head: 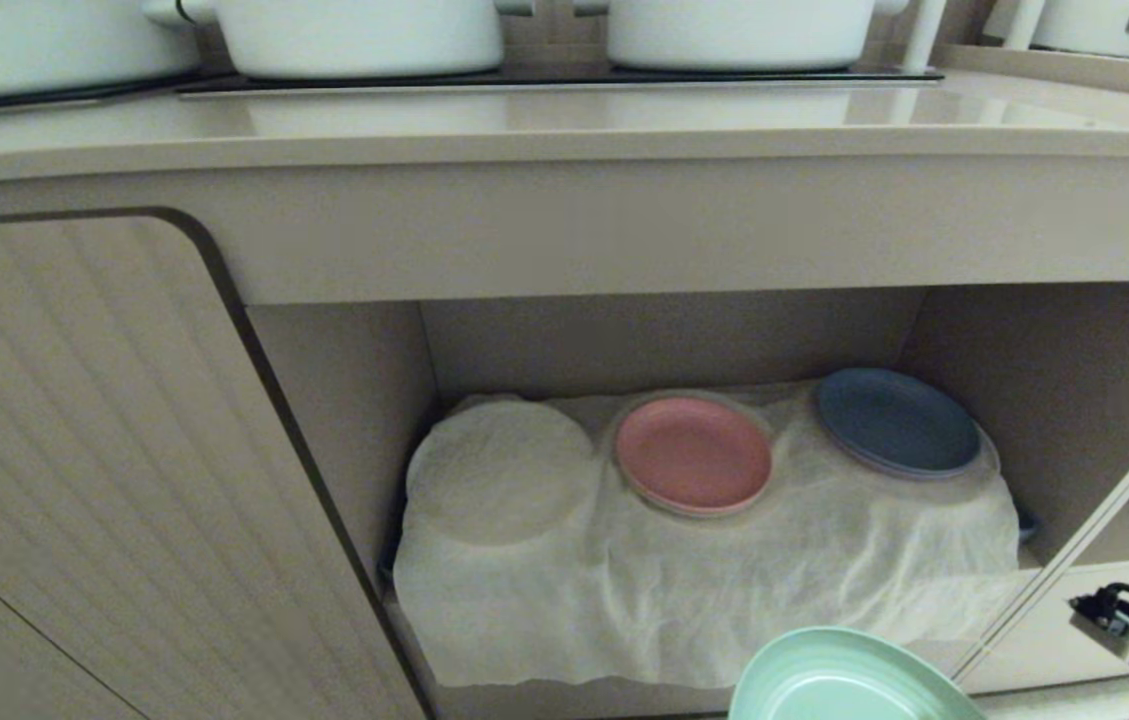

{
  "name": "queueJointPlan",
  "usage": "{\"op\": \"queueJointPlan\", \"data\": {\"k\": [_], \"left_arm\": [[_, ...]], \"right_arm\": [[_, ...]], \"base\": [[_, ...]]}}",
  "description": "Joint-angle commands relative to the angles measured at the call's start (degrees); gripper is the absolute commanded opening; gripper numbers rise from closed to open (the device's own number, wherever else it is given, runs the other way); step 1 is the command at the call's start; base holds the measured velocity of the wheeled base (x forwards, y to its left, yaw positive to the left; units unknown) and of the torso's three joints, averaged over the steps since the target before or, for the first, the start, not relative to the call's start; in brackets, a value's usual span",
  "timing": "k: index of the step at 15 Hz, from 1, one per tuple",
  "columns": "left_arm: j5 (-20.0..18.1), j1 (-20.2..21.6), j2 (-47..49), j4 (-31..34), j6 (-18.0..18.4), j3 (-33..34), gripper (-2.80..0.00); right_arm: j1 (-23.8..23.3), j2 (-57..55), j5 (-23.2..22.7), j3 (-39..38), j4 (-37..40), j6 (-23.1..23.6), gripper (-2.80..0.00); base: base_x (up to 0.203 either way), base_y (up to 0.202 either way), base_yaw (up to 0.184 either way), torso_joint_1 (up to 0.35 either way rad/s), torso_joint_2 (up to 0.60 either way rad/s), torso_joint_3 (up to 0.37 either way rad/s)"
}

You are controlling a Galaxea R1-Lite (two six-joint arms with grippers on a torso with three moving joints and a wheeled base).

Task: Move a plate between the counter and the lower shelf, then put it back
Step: Put the plate in the cupboard

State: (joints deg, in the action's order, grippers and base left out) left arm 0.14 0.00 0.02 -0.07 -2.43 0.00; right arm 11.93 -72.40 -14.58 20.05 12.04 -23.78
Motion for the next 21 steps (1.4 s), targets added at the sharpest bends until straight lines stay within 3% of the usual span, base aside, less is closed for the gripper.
{"op": "queueJointPlan", "data": {"k": [1,9,21], "left_arm": [[0.04,0.00,-0.02,-0.01,-0.04,0.00,-2.80],[0.04,0.00,-0.02,-0.01,-0.04,0.00,-2.80],[0.04,0.00,-0.02,-0.01,-0.04,0.00,-2.80]], "right_arm": [[0.02,0.07,-0.10,-0.37,0.08,0.12,-2.80],[0.02,-0.58,0.25,1.76,-0.09,0.49,-2.80],[0.40,-16.73,0.03,13.97,-5.74,2.15,-2.80]], "base": [[0.000,0.000,0.000,0.000,0.00,0.000],[0.000,0.000,0.000,0.000,0.00,0.000],[0.000,0.000,0.000,0.000,0.00,0.000]]}}
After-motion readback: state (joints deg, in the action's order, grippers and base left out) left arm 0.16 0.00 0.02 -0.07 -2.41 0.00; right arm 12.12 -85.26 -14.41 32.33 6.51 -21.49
